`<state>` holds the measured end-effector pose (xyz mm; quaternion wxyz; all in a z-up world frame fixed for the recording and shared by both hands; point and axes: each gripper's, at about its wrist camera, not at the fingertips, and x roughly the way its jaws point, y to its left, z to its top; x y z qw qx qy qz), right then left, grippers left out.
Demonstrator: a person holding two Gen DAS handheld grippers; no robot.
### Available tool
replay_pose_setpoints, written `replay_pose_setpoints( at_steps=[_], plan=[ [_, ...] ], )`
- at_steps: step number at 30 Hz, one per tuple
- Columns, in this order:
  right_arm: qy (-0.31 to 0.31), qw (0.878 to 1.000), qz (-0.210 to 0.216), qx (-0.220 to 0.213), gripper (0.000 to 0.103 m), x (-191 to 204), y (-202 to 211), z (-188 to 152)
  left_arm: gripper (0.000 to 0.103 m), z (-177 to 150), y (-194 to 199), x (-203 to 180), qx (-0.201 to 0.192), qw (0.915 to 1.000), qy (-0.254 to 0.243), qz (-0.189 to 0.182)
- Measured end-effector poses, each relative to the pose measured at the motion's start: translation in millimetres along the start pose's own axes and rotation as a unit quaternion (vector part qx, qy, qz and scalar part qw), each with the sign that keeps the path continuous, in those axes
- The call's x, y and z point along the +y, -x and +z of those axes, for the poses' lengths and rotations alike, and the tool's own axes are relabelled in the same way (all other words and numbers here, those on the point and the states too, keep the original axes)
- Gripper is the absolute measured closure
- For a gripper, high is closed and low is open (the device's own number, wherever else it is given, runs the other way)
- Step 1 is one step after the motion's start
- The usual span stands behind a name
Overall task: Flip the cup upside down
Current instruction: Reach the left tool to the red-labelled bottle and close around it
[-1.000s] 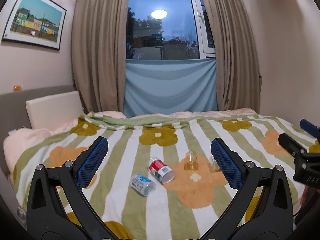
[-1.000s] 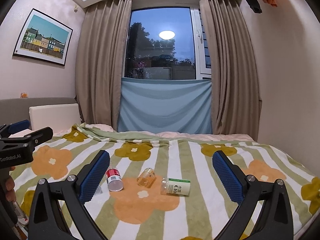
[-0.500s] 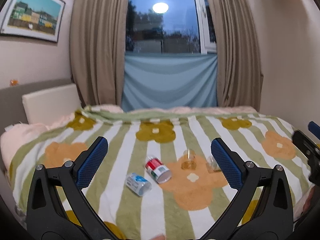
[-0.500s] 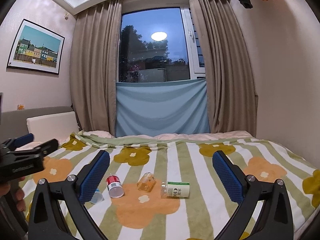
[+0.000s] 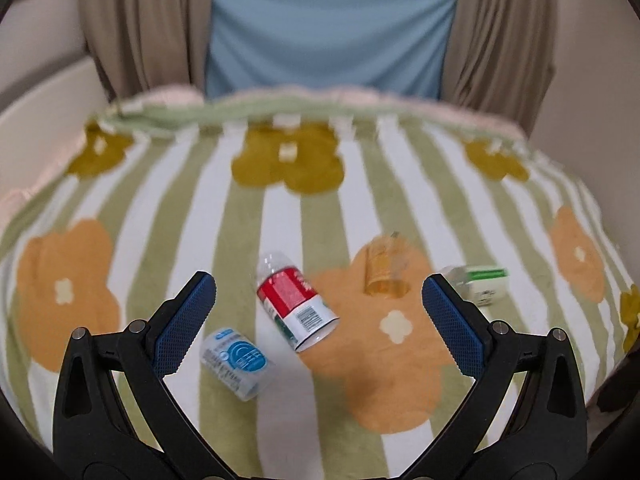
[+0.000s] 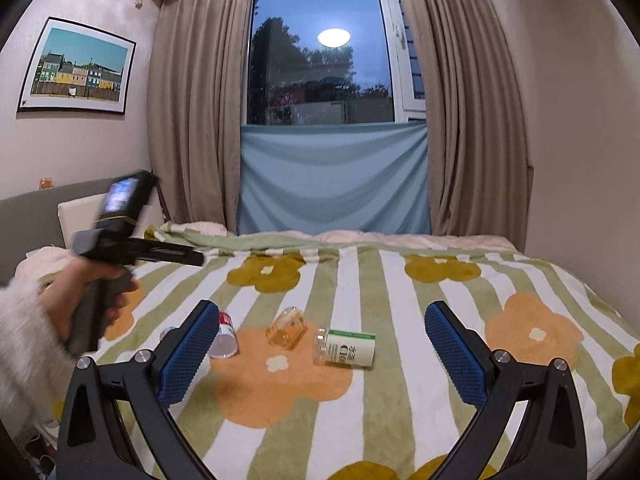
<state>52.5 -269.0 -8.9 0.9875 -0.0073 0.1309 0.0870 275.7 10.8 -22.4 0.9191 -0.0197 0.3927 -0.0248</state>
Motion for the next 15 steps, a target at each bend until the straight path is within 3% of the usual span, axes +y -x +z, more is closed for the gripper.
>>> replay_pose_setpoints(
  at_steps=[4,9,12,15],
  plan=[
    [0.009,1.000,0.007,0.019,0.000,-4.5,-9.3,-4.4,0.000,10.9,-70.6,16.9,0.094,0.9940,0.056,-0.001],
    [0.030,0.999,0.012,0.044,0.000,-7.8,-21.7,-11.4,0.000,10.9,-151.9,32.1,0.196,0.9747,0.104,0.024],
    [0.034,0.998,0.017,0.053,0.000,-8.4,-28.7,-14.1,0.000,2.1,-183.7,43.9,0.237,0.9624,0.128,0.038],
    [0.034,0.998,0.025,0.054,0.000,-9.9,-34.3,-16.7,0.000,-4.9,-204.0,47.6,0.256,0.9576,0.124,0.045]
  ],
)
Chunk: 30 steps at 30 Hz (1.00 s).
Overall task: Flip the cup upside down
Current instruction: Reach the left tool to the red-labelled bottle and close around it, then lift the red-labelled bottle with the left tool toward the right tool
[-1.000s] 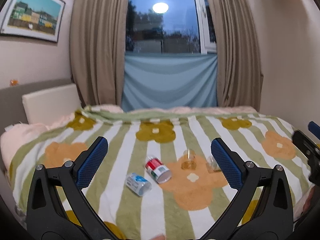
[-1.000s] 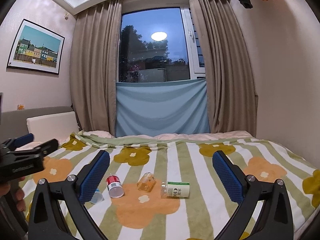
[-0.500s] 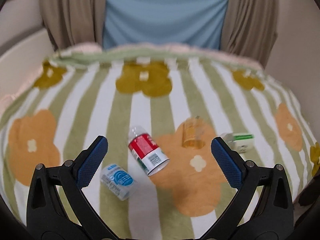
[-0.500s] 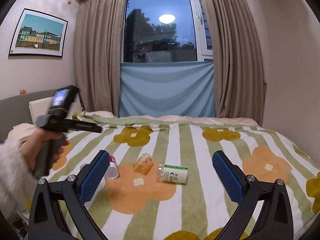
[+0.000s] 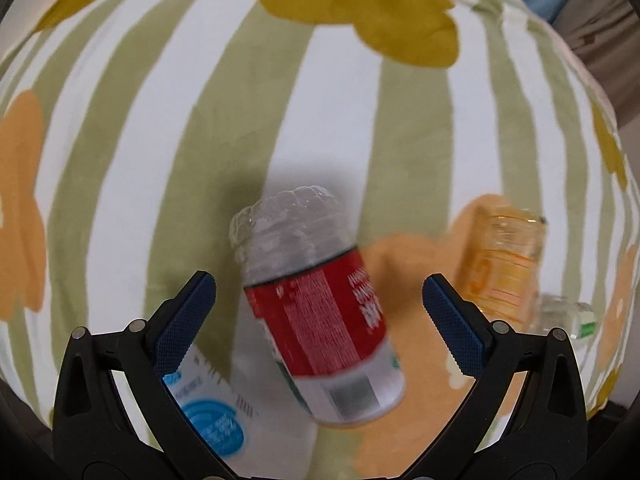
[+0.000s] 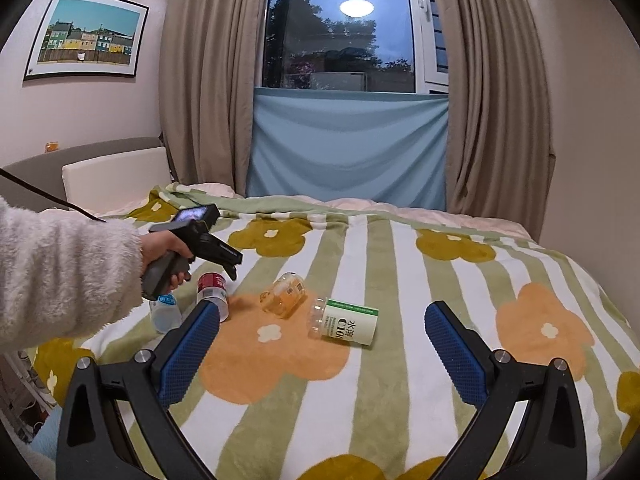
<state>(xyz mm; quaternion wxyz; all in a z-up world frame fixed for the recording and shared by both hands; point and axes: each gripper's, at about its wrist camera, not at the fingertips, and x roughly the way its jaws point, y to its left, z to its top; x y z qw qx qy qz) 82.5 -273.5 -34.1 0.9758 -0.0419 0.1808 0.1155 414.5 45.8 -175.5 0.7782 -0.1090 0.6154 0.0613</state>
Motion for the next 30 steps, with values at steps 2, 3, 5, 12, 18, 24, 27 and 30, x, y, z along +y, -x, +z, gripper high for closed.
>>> replay_pose_setpoints(
  at_steps=[2,3,5,12,18,24,27,30],
  plan=[
    [-0.004,1.000,0.006,0.003,0.000,-1.1,-6.5,-2.1,0.003,1.4,-10.6,0.5,0.013,0.9999,-0.003,0.007],
    [-0.005,1.000,0.010,0.006,0.000,-1.3,-10.3,-3.3,0.004,2.4,-16.6,1.2,0.021,0.9998,-0.002,0.007],
    [-0.004,1.000,0.025,0.011,0.000,0.5,-15.4,-5.7,0.007,4.1,-23.8,3.2,0.030,0.9995,0.003,0.002],
    [0.017,0.999,0.044,0.005,0.000,6.6,-14.9,-7.7,0.023,-0.3,-23.1,7.8,0.035,0.9994,0.007,0.002],
    [0.018,0.999,0.047,0.000,0.000,10.0,-8.1,-6.2,0.032,-10.7,-16.4,-6.0,0.041,0.9990,-0.013,-0.007],
    [0.001,0.999,0.045,-0.006,0.000,7.7,0.1,-4.3,0.033,-20.0,14.8,-28.5,0.030,0.9973,-0.053,-0.041],
    [-0.015,0.999,0.049,-0.008,0.000,5.2,4.6,-4.1,0.033,-35.2,49.1,-48.8,0.018,0.9932,-0.103,-0.051],
    [-0.023,0.999,0.049,-0.005,0.000,5.2,9.3,-3.2,0.033,-64.9,72.6,-70.7,0.012,0.9841,-0.162,-0.072]
  ],
)
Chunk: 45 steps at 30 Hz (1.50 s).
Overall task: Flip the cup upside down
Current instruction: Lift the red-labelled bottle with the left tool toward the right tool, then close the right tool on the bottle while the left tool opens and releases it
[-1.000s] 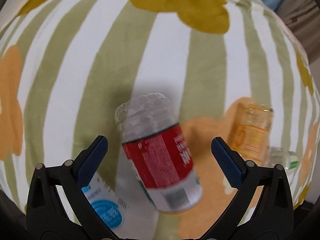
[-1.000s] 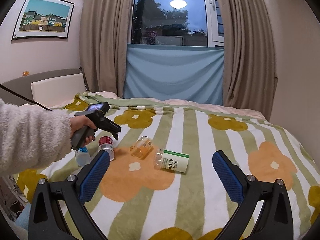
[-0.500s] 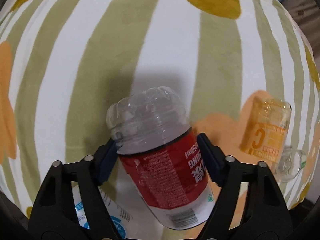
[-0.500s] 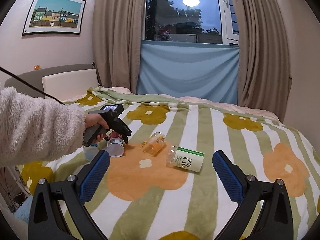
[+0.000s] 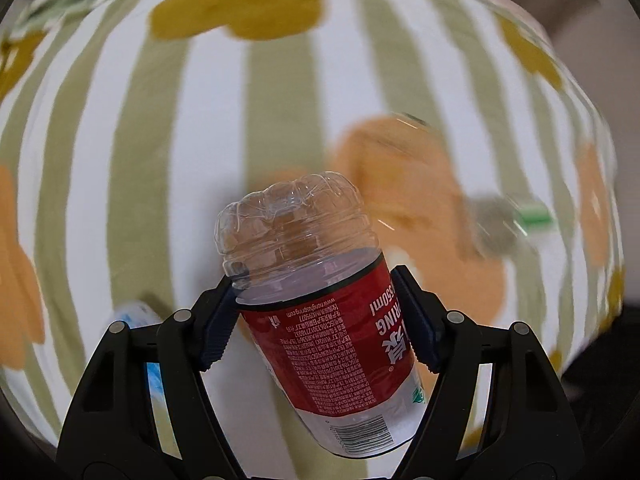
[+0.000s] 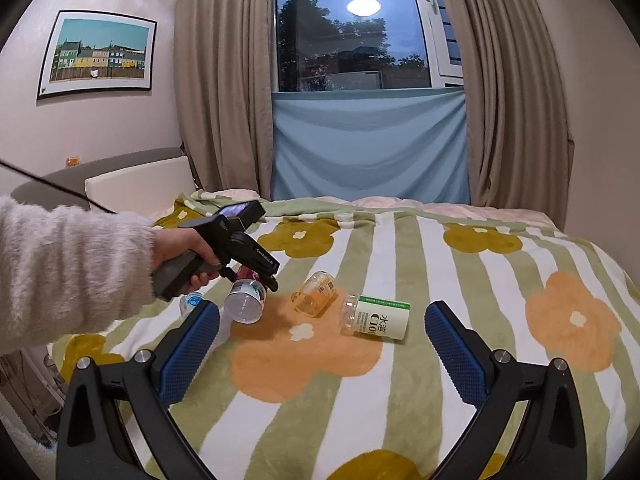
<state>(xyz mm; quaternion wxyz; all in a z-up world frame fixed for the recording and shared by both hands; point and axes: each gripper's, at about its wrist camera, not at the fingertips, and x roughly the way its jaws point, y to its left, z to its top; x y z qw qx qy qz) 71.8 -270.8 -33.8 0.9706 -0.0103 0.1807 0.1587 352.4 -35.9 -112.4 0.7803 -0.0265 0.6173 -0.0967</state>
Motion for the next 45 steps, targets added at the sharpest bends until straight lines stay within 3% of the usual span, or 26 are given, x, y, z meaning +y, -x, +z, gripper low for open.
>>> replay_pose_setpoints(
  at_steps=[6,12,16,29,31,34,40,45],
  plan=[
    [-0.017,1.000,-0.002,0.014,0.000,1.3,11.6,1.9,0.033,-58.8,-8.1,-46.7,0.021,0.9949,-0.089,-0.042],
    [-0.036,0.999,-0.006,0.034,0.000,5.3,12.8,-4.8,0.033,-100.0,-44.8,-63.3,0.041,0.9915,-0.114,-0.046],
    [-0.051,0.997,-0.007,0.055,0.000,6.9,12.1,-15.5,0.033,-108.3,-55.4,-66.7,0.049,0.9909,-0.110,-0.060],
    [-0.061,0.995,0.001,0.081,0.000,9.7,7.6,-19.5,0.029,-108.8,-64.3,-71.3,0.034,0.9895,-0.140,-0.005],
    [-0.064,0.995,0.004,0.083,0.000,9.6,6.0,-19.3,0.022,-107.8,-58.8,-70.4,0.020,0.9907,-0.134,-0.007],
    [-0.072,0.993,0.008,0.091,0.000,9.0,0.9,-18.6,0.001,-109.3,-41.9,-71.5,-0.016,0.9894,-0.145,-0.004],
    [-0.090,0.990,0.010,0.111,0.000,-2.6,-17.1,-12.9,0.000,-117.1,-12.8,-65.5,-0.059,0.9868,-0.148,-0.025],
    [-0.106,0.989,0.022,0.101,0.000,-13.3,-27.0,0.4,0.000,-132.6,27.5,-51.1,-0.105,0.9832,-0.146,-0.028]
  ],
)
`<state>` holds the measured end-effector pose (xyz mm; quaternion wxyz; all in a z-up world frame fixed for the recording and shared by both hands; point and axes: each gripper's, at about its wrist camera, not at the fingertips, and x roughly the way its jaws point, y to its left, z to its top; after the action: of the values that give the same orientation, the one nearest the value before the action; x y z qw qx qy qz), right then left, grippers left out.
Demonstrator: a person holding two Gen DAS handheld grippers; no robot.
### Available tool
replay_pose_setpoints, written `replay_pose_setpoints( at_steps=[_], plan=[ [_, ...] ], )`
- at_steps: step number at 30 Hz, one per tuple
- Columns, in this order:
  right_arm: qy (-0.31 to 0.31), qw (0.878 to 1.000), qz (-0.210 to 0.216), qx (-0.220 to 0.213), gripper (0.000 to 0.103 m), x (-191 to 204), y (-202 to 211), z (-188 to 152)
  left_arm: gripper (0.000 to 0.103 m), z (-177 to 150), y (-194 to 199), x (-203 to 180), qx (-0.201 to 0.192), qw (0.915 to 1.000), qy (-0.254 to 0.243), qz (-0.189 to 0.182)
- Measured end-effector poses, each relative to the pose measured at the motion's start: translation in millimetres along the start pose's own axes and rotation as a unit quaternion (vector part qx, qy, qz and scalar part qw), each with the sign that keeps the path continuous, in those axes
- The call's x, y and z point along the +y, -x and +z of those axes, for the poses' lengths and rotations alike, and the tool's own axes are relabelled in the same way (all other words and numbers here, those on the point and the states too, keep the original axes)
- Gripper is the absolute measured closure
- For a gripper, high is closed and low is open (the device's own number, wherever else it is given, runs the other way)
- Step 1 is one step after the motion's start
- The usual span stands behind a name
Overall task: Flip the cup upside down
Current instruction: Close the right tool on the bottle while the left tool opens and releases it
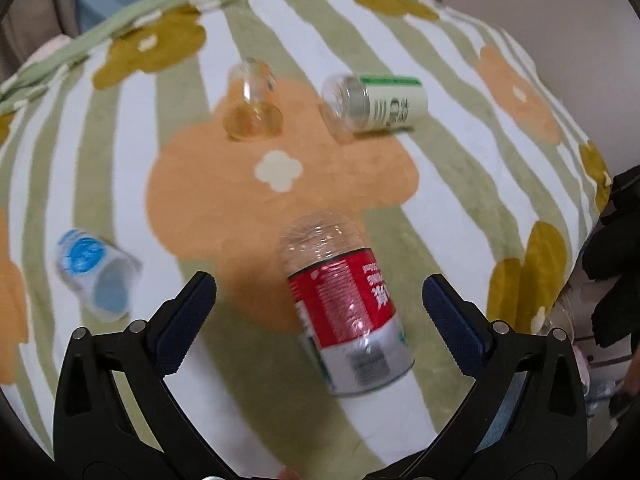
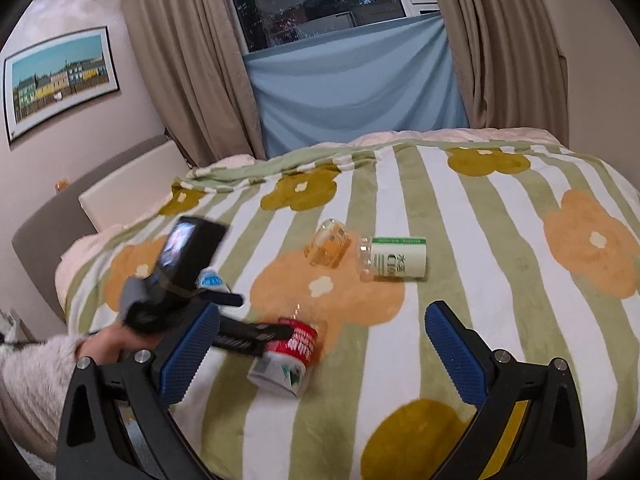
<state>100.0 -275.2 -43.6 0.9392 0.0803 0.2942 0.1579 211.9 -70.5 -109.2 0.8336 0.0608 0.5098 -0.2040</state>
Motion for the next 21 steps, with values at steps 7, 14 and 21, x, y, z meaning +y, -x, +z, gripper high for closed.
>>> replay_pose_setpoints(
  at_steps=[7,14,21],
  plan=[
    [0.005,0.999,0.000,0.039,0.000,-3.2,-19.4,30.4,0.000,-16.8,51.3,16.2,-0.057,0.9981,0.016,0.016],
    [0.001,0.988,0.043,0.148,0.000,2.1,-80.3,32.2,0.000,-53.0,62.6,32.6,-0.081,0.9949,0.055,0.022],
    [-0.074,0.942,0.102,0.311,0.000,2.7,-174.2,-3.2,0.000,-86.5,55.7,43.7,-0.087,0.9917,0.095,0.006]
  ],
)
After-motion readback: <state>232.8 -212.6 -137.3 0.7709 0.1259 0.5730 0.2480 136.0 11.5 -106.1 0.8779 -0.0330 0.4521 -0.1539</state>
